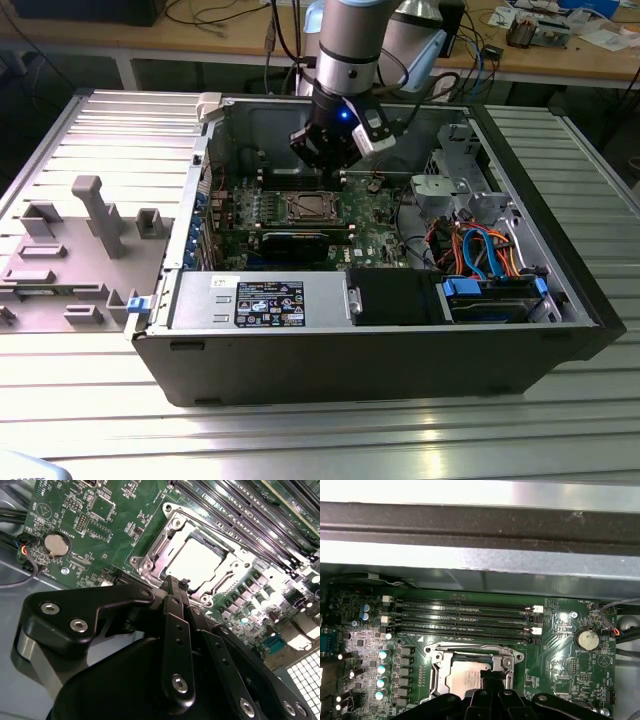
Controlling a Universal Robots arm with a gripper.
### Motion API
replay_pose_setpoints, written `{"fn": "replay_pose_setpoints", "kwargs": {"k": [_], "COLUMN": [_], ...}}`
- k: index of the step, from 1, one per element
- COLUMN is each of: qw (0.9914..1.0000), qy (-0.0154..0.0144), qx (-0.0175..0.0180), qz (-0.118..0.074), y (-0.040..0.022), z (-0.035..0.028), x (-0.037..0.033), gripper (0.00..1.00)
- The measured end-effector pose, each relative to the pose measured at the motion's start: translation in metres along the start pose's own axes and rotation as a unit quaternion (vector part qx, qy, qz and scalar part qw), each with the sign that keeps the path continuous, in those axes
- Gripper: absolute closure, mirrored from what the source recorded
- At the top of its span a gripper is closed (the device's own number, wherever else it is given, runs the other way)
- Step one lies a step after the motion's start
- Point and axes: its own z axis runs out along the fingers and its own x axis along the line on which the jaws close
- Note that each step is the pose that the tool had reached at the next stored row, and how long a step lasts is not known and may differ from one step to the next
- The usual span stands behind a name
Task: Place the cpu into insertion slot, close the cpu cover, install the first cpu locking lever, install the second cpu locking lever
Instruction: 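Install the first cpu locking lever, then install the second cpu locking lever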
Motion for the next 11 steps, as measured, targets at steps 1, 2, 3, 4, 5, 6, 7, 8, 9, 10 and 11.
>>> {"fn": "replay_pose_setpoints", "kwargs": {"k": [1, 2, 3, 4, 5, 6, 7, 8, 9, 10, 11], "qw": [1.00000, 1.00000, 1.00000, 1.00000, 1.00000, 1.00000, 1.00000, 1.00000, 1.00000, 1.00000, 1.00000], "qy": [0.0000, 0.0000, 0.0001, 0.0001, 0.0001, 0.0000, 0.0001, 0.0001, 0.0001, 0.0001, 0.0001], "qx": [-0.0001, 0.0000, 0.0001, 0.0001, 0.0001, 0.0000, 0.0001, 0.0000, 0.0001, 0.0001, 0.0002], "qz": [0.000, 0.000, 0.000, 0.000, 0.000, 0.000, 0.000, 0.000, 0.000, 0.000, 0.000], "y": [0.0000, 0.0000, 0.0000, 0.0000, 0.0000, 0.0000, 0.0000, 0.0000, 0.0000, 0.0000, -0.0002], "z": [0.0000, -0.0001, -0.0002, -0.0002, -0.0002, -0.0002, -0.0003, -0.0003, -0.0004, -0.0004, -0.0005], "x": [0.0000, 0.0000, 0.0000, 0.0000, 0.0000, 0.0000, 0.0000, 0.0000, 0.0000, 0.0000, 0.0001], "gripper": [0.89, 0.89, 0.89, 0.89, 0.89, 0.89, 0.89, 0.89, 0.89, 0.89, 0.89]}}
